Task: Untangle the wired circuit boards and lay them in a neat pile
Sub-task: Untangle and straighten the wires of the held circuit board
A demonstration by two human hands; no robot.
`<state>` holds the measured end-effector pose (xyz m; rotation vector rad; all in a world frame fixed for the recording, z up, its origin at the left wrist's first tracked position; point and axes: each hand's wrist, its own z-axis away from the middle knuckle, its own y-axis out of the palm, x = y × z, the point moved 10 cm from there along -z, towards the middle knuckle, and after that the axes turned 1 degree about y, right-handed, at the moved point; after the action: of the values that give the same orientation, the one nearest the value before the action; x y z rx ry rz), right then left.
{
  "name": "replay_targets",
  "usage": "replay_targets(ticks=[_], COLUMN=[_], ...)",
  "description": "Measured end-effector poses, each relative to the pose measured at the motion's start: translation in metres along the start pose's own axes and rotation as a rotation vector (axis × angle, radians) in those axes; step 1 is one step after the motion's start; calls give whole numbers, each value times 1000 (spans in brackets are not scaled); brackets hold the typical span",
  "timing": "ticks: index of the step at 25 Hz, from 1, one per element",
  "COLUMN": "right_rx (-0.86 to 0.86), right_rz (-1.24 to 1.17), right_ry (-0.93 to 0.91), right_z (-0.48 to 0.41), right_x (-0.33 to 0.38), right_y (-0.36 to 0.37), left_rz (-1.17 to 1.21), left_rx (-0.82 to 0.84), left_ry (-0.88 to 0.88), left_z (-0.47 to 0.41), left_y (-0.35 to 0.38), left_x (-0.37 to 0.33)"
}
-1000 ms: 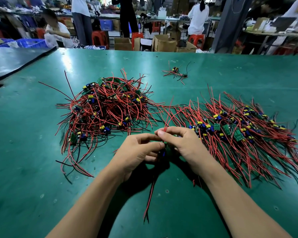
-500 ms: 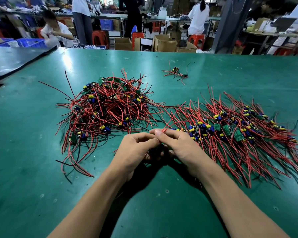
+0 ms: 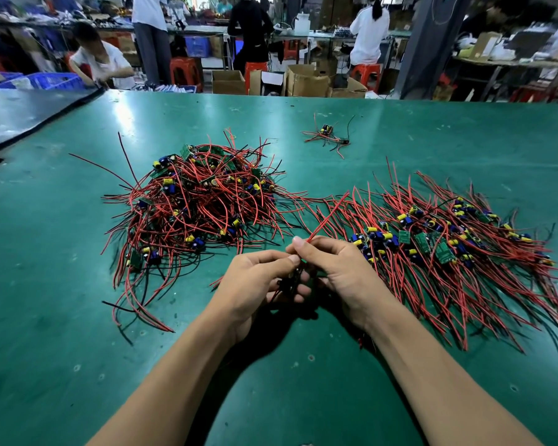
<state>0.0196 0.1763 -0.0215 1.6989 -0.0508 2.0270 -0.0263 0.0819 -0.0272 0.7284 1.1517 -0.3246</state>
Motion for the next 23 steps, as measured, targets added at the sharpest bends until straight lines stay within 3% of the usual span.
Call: replay_targets(ticks=[5, 12, 17, 20, 23], right_rx=[87, -90, -245, -186, -116], right_rz=[128, 258, 19, -323, -265], right_ry=[-13, -64, -71, 23, 40], right_z=[0, -4, -8, -8, -8], right_x=[-4, 5, 17, 8, 4], right_y=[10, -12, -32, -25, -14], left_rz=[-89, -204, -174, -165, -173], left_rx=[40, 122, 114, 105, 41], left_ry=[20, 56, 88, 97, 91], left_z=[-2, 2, 3, 4, 3], left_y=[-1, 11, 17, 18, 10], left_x=[0, 2, 0, 1, 1])
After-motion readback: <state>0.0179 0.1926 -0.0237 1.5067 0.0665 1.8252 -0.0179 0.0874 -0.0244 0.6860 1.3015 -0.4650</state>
